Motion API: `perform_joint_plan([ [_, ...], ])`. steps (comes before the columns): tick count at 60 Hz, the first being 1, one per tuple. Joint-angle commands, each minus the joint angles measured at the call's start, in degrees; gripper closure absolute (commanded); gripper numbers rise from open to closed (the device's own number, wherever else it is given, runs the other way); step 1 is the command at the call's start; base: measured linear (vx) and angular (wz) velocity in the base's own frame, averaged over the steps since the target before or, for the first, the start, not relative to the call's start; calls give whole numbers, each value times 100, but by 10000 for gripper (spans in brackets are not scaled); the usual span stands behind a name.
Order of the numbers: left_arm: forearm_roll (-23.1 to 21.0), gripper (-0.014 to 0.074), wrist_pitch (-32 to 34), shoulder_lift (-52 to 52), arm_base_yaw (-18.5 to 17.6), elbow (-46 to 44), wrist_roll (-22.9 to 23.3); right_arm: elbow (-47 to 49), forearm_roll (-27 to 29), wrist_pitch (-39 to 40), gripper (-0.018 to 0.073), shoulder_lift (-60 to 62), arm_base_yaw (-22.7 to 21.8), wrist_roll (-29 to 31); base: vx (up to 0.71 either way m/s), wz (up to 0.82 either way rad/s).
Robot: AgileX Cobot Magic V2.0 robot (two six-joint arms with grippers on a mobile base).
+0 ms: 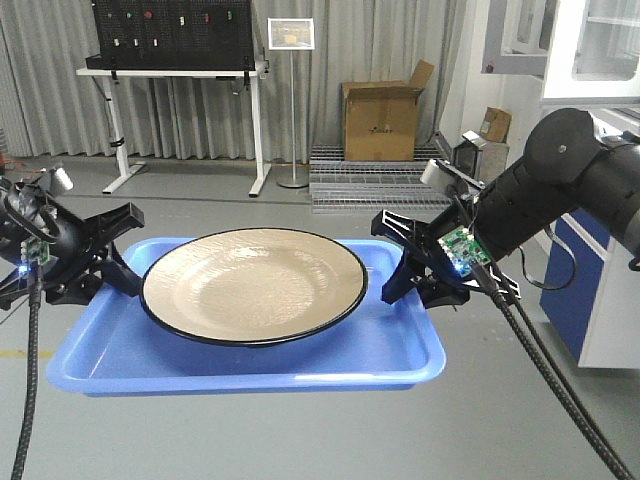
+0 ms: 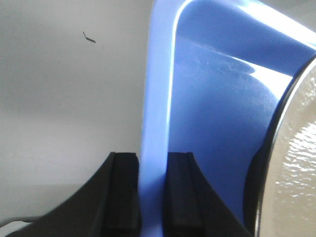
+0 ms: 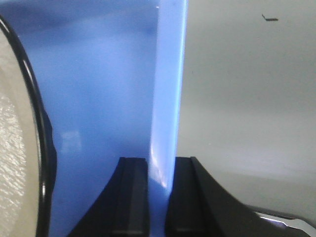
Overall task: Place disk in tray to left cabinet
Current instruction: 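Hold the tray level while the base drives across the room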
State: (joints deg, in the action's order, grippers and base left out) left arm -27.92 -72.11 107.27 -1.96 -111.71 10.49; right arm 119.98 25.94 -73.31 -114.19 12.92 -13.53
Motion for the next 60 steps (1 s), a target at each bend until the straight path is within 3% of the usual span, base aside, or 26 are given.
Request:
perform_joint_plan([
  [1, -1020, 597, 25, -381, -183, -217, 109, 197, 892, 329, 565, 395, 148, 80, 63, -2],
  [60, -1022, 597, 26, -381, -183, -217, 109, 197, 877, 296, 565, 395, 148, 80, 65, 0],
])
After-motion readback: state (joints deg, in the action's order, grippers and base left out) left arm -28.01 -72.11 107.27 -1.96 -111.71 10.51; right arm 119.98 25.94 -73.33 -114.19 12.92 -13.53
